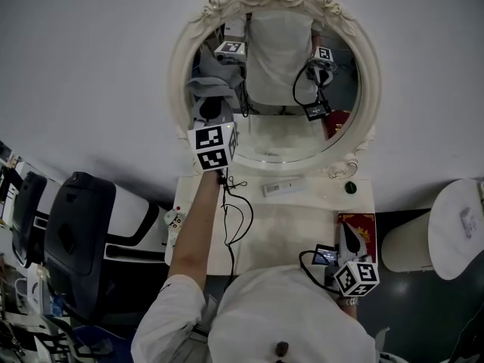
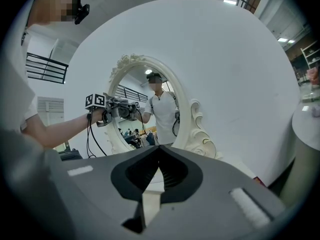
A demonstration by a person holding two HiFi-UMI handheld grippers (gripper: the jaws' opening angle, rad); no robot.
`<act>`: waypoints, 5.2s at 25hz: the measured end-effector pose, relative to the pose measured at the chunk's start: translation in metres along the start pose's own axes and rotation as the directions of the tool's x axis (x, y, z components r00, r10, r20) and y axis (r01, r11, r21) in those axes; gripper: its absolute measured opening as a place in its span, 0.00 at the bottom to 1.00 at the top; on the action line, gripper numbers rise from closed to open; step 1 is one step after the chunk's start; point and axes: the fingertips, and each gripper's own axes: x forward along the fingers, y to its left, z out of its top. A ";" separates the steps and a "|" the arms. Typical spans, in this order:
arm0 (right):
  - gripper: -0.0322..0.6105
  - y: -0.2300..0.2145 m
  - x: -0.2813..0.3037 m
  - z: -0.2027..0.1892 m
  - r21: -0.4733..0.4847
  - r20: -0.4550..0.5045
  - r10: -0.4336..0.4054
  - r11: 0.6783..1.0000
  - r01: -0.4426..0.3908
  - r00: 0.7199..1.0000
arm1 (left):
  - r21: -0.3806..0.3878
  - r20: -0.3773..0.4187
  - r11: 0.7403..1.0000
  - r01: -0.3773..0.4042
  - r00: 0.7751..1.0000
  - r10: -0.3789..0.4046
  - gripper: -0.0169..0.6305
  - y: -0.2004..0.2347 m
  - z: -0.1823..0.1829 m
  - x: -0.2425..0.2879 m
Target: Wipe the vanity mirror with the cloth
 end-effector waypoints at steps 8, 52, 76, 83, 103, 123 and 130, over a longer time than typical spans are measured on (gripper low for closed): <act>0.06 0.005 -0.003 -0.003 0.009 0.002 -0.011 1.000 0.011 1.000 | -0.008 -0.041 0.994 -0.109 0.993 0.109 0.07 0.042 -0.016 -0.010; 0.06 -0.178 -0.132 0.027 0.008 0.018 -0.280 0.960 0.279 0.960 | -0.071 -0.031 0.944 0.321 0.946 -0.324 0.07 -0.346 -0.041 0.044; 0.06 -0.037 -0.042 0.001 -0.037 -0.024 -0.103 0.994 0.102 0.994 | -0.060 -0.134 0.996 0.065 0.988 -0.072 0.07 -0.086 -0.097 -0.004; 0.06 0.031 -0.030 -0.023 -0.027 -0.040 -0.095 0.995 0.093 0.995 | -0.048 -0.157 0.997 0.057 0.986 -0.064 0.07 -0.024 -0.109 -0.018; 0.06 0.005 -0.063 -0.047 -0.049 -0.166 -0.044 0.998 0.037 0.985 | -0.103 -0.142 0.987 -0.121 0.984 0.106 0.07 0.014 -0.134 -0.033; 0.06 -0.086 -0.097 -0.051 -0.080 -0.256 -0.082 0.995 0.063 0.963 | -0.175 -0.076 0.951 0.254 0.960 -0.271 0.07 -0.279 -0.153 0.009; 0.06 -0.112 -0.126 -0.031 -0.125 -0.186 -0.206 0.975 0.185 0.961 | -0.204 0.006 0.909 0.364 0.929 -0.371 0.07 -0.356 -0.124 0.030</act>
